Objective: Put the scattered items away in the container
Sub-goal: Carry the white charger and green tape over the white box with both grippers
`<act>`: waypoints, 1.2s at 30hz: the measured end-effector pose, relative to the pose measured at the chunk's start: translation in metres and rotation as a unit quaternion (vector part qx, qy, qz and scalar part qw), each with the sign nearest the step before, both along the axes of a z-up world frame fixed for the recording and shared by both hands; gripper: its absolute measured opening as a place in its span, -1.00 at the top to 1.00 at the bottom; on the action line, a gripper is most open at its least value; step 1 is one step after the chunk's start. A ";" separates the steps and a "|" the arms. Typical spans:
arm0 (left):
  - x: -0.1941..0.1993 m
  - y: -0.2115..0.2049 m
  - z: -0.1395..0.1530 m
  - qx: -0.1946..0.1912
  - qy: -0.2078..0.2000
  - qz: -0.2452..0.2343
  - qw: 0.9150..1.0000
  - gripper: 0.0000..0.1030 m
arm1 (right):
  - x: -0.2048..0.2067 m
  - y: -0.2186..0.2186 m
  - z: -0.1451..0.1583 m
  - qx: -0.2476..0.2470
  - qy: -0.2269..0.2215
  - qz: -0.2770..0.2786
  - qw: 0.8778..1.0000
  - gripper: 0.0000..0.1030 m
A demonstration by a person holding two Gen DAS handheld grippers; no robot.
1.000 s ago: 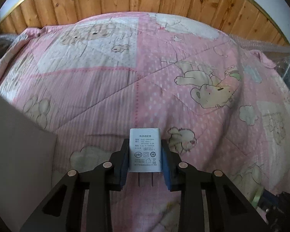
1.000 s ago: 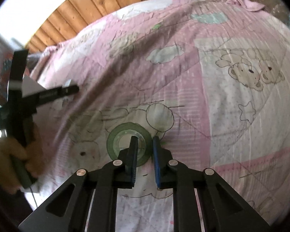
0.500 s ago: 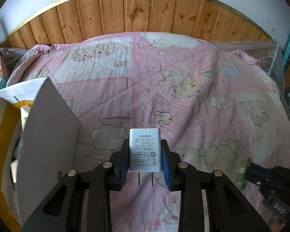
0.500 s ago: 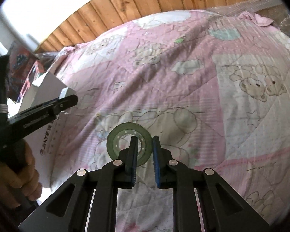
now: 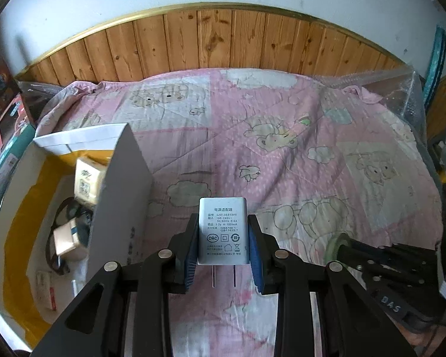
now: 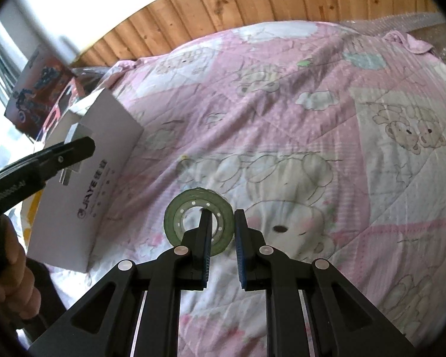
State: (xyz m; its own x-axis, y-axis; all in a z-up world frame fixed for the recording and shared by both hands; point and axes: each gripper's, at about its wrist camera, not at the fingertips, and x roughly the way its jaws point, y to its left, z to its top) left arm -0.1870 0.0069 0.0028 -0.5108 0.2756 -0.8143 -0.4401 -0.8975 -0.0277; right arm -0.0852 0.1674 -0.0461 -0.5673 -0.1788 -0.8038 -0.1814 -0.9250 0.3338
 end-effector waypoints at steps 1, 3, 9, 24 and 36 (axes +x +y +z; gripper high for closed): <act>0.002 -0.002 0.002 0.001 0.001 0.000 1.000 0.39 | 0.001 -0.003 0.001 0.000 0.001 0.003 1.000 0.71; 0.009 -0.008 0.008 0.003 0.004 0.000 1.000 0.39 | 0.004 -0.009 0.003 0.002 0.003 0.006 1.000 0.71; 0.028 -0.028 0.022 0.020 0.007 0.002 1.000 0.39 | 0.015 -0.023 0.007 0.004 0.005 0.010 1.000 0.71; 0.069 -0.081 0.034 0.035 0.003 0.014 0.999 0.39 | 0.041 -0.073 0.013 0.001 0.009 0.041 0.999 0.71; 0.099 -0.121 0.047 0.064 0.002 0.008 0.998 0.39 | 0.055 -0.116 0.038 -0.009 0.030 0.073 0.997 0.71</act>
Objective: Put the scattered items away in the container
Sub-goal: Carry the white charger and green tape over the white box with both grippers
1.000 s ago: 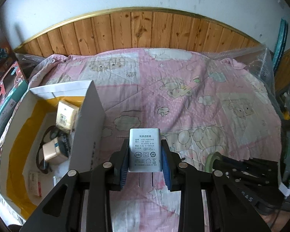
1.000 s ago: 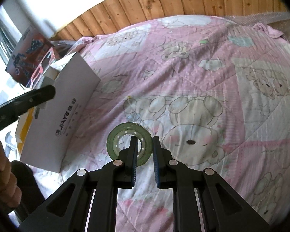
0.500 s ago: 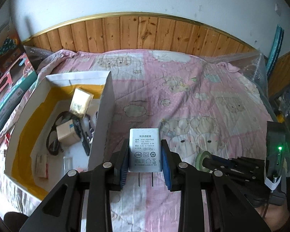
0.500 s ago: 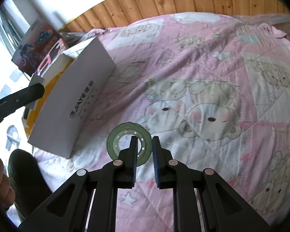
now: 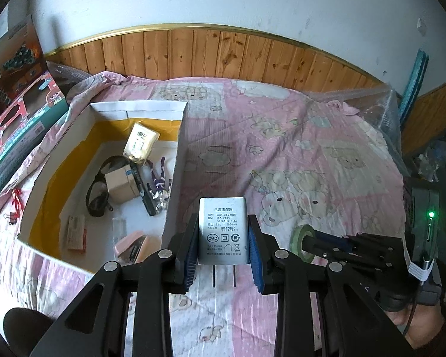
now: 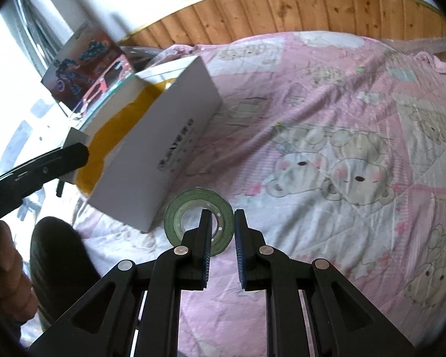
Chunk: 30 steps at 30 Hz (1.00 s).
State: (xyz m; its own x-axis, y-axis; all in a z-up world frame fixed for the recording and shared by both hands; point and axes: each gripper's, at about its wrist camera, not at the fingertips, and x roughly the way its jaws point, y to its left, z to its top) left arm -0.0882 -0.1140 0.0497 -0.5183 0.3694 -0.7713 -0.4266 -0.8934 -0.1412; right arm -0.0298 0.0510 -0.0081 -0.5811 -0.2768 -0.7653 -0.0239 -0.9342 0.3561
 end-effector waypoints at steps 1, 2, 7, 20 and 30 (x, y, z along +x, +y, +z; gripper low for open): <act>0.002 -0.003 0.001 0.002 0.000 0.000 1.000 0.39 | 0.001 -0.004 0.002 -0.001 0.001 0.004 1.000 0.71; 0.004 -0.007 0.001 0.005 -0.001 0.000 1.000 0.39 | 0.001 -0.009 0.004 -0.001 0.003 0.008 1.000 0.71; 0.011 -0.026 0.006 0.019 -0.002 0.005 1.000 0.39 | 0.001 -0.027 0.019 0.000 0.016 0.028 0.999 0.71; 0.004 -0.089 0.034 0.063 0.018 0.051 0.997 0.39 | -0.021 -0.073 0.074 0.027 0.055 0.081 0.995 0.71; -0.021 -0.136 0.046 0.082 0.031 0.087 0.992 0.39 | -0.051 -0.105 0.100 0.052 0.068 0.111 0.990 0.71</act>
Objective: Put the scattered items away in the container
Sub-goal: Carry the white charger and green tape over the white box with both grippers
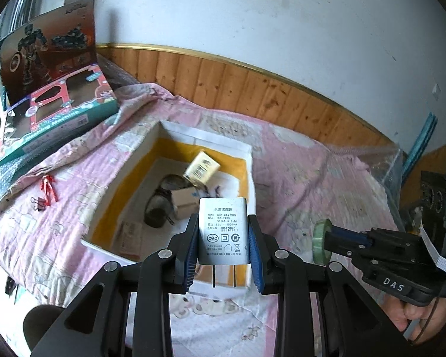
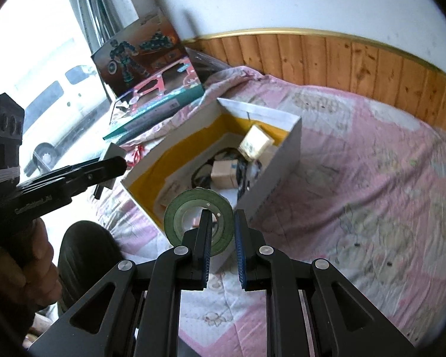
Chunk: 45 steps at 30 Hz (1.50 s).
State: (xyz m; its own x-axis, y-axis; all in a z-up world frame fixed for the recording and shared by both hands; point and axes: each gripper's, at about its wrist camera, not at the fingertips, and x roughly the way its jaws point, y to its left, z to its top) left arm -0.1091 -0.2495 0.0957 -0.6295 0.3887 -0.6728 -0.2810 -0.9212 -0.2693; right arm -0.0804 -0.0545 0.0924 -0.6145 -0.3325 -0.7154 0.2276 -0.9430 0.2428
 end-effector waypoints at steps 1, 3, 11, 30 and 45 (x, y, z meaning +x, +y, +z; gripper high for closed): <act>-0.003 -0.004 0.000 0.002 0.000 0.002 1.000 0.39 | -0.004 -0.003 0.002 0.003 0.001 0.002 1.000 0.71; -0.009 -0.011 0.001 0.006 0.000 0.008 1.000 0.39 | -0.011 -0.007 0.005 0.007 0.002 0.006 1.000 0.71; -0.044 -0.028 0.002 0.015 -0.003 0.019 1.000 0.39 | -0.047 -0.028 0.015 0.020 0.001 0.026 0.999 0.71; -0.163 -0.007 -0.027 0.000 -0.045 0.002 0.999 0.39 | -0.110 -0.058 -0.016 0.040 -0.044 0.059 0.996 0.70; -0.243 0.013 -0.077 -0.032 -0.111 0.008 0.993 0.39 | -0.138 -0.075 -0.054 0.048 -0.089 0.083 0.991 0.70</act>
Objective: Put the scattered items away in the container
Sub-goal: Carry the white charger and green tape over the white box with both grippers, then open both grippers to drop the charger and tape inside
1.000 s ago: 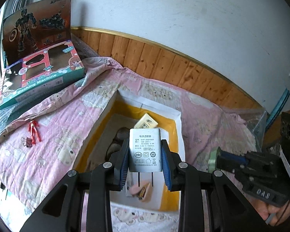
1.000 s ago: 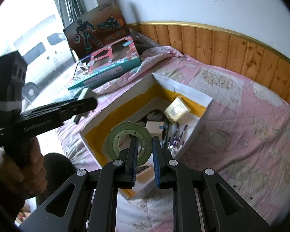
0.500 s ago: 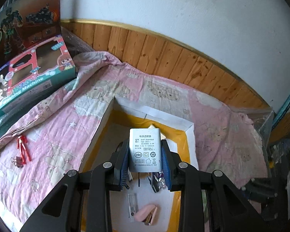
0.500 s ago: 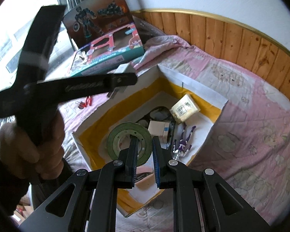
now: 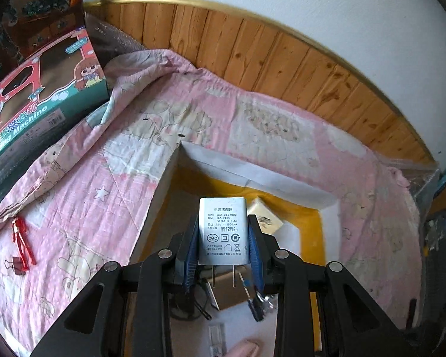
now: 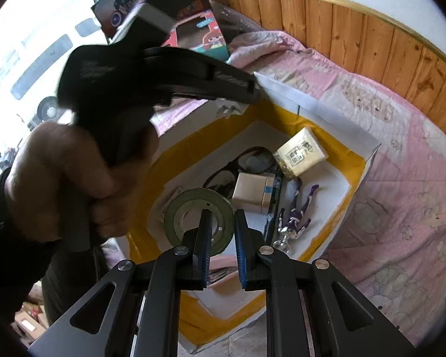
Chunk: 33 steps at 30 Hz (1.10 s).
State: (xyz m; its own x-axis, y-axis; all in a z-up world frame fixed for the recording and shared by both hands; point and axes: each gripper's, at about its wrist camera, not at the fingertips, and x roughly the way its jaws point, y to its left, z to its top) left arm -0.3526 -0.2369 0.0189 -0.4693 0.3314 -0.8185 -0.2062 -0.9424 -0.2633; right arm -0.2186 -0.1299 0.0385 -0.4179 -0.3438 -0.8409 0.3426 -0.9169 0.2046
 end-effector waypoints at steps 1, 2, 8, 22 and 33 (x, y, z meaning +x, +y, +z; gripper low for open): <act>-0.003 0.001 -0.003 -0.002 -0.003 -0.001 1.000 0.39 | -0.001 0.000 -0.002 0.000 -0.002 0.000 1.000 0.70; -0.007 0.003 -0.006 -0.006 -0.004 0.000 1.000 0.39 | -0.002 0.000 -0.003 0.001 -0.004 0.001 1.000 0.70; -0.025 0.001 -0.023 -0.020 -0.013 0.020 1.000 0.22 | -0.007 0.005 -0.016 -0.011 -0.022 -0.010 1.000 0.47; 0.012 -0.006 0.000 -0.031 0.014 0.013 0.999 0.09 | 0.010 0.012 -0.014 -0.017 -0.028 -0.009 0.999 0.43; 0.070 -0.005 0.026 -0.024 0.024 0.000 0.999 0.09 | 0.038 0.017 0.001 -0.002 -0.015 -0.007 1.000 0.26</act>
